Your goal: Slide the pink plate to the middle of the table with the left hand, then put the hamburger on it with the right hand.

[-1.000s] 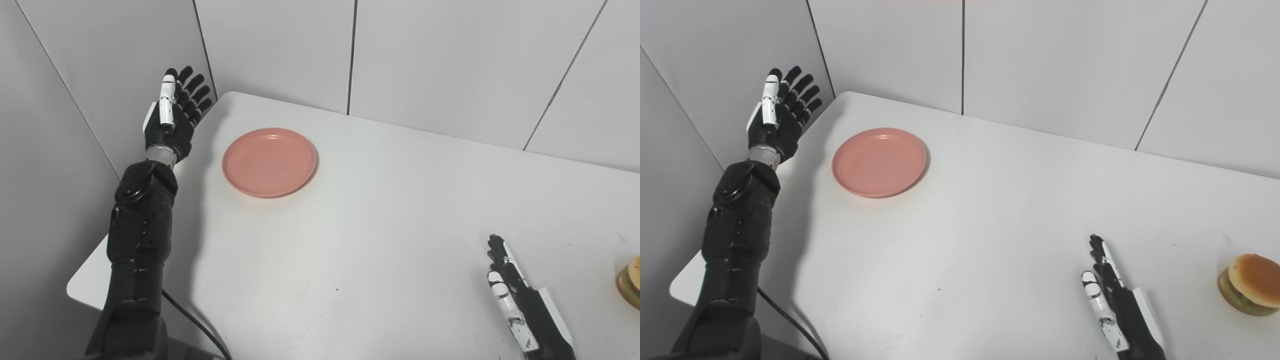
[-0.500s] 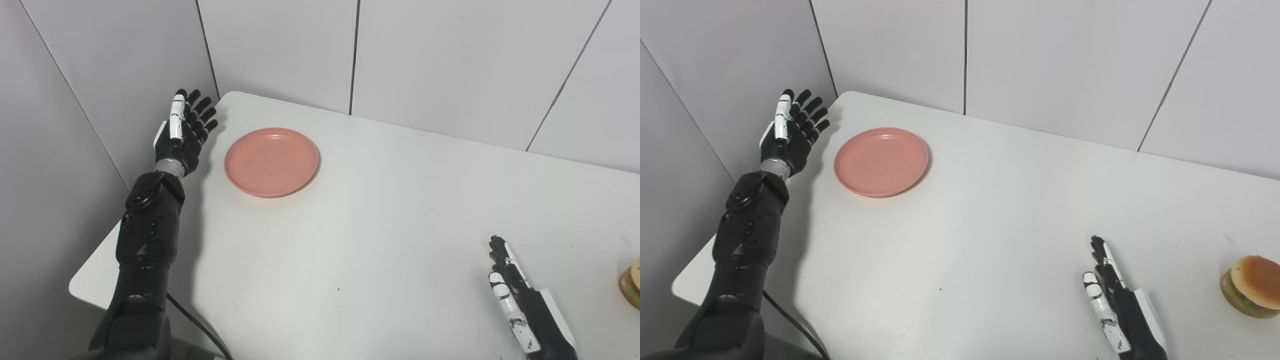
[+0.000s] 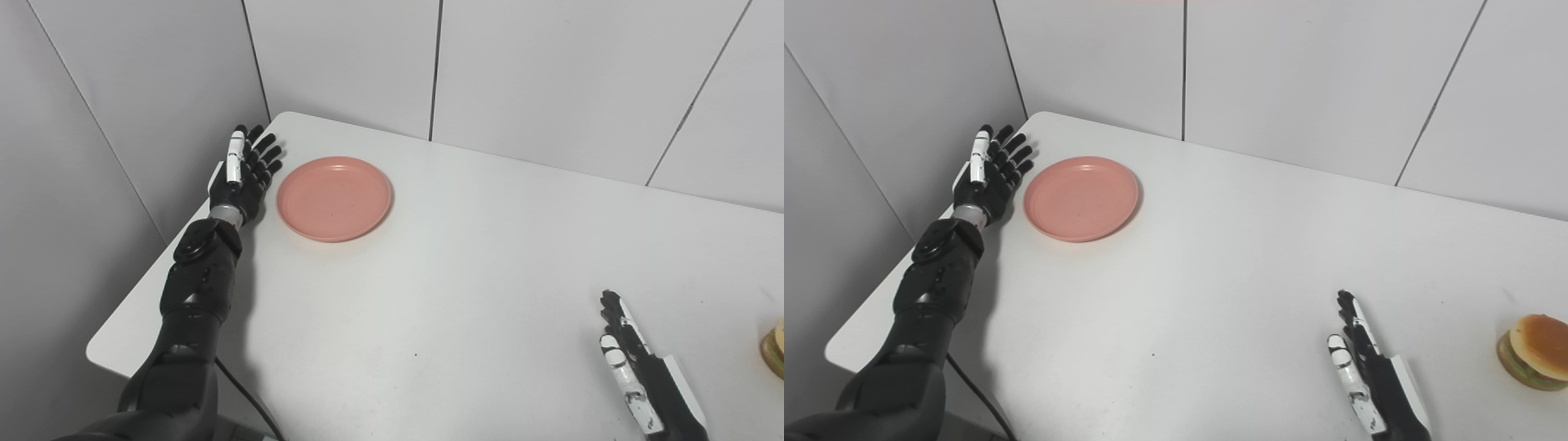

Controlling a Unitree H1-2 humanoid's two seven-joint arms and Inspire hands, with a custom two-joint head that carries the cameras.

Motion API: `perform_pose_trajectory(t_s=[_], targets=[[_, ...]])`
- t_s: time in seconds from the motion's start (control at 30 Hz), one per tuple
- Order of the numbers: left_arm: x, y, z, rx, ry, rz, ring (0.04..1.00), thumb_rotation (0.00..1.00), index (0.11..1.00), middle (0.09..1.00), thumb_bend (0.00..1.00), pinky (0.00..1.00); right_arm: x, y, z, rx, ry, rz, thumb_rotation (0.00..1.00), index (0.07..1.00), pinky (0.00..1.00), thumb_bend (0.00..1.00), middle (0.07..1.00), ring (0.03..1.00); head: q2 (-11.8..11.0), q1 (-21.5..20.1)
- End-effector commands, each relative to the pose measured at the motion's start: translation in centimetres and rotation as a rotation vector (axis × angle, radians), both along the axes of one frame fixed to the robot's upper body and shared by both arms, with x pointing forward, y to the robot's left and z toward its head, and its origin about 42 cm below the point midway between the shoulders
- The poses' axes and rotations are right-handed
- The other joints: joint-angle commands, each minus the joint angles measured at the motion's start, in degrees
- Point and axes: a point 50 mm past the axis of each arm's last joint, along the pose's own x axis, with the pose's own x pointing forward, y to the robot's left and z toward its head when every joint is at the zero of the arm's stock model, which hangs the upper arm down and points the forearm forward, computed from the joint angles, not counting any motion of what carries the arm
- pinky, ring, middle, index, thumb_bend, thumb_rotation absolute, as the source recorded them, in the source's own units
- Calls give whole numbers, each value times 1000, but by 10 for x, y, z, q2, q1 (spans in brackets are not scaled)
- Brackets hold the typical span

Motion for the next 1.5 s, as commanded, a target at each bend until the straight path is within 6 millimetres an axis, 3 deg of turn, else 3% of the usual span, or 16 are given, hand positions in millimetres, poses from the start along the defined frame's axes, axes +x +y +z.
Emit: perform_pose_trajectory(t_s=[0.0,0.3,0.7,1.27,1.47], targets=[[6,-4,6,-4,-33,-33,921,1000,924,930,415,937,-2,-3,4,12,18,-4,1000,994,1000,36,1000,1000,1,0],[1,-27,-3,1,-20,-86,921,1000,925,931,403,930,-1,-3,3,15,14,-1,1000,996,1000,39,1000,1000,7,-2],[-4,-79,-17,-80,31,-201,910,1000,921,919,381,932,-3,-2,5,-2,11,-8,1000,985,1000,52,995,1000,19,-12],[-7,-141,-30,-109,69,-352,898,1000,906,907,386,896,-1,2,6,-20,-9,-2,1000,974,969,164,981,984,34,-35],[-9,-172,-32,-132,91,-410,886,1000,898,893,386,891,-1,5,6,-3,-5,-4,1000,972,966,117,981,983,41,-50]])
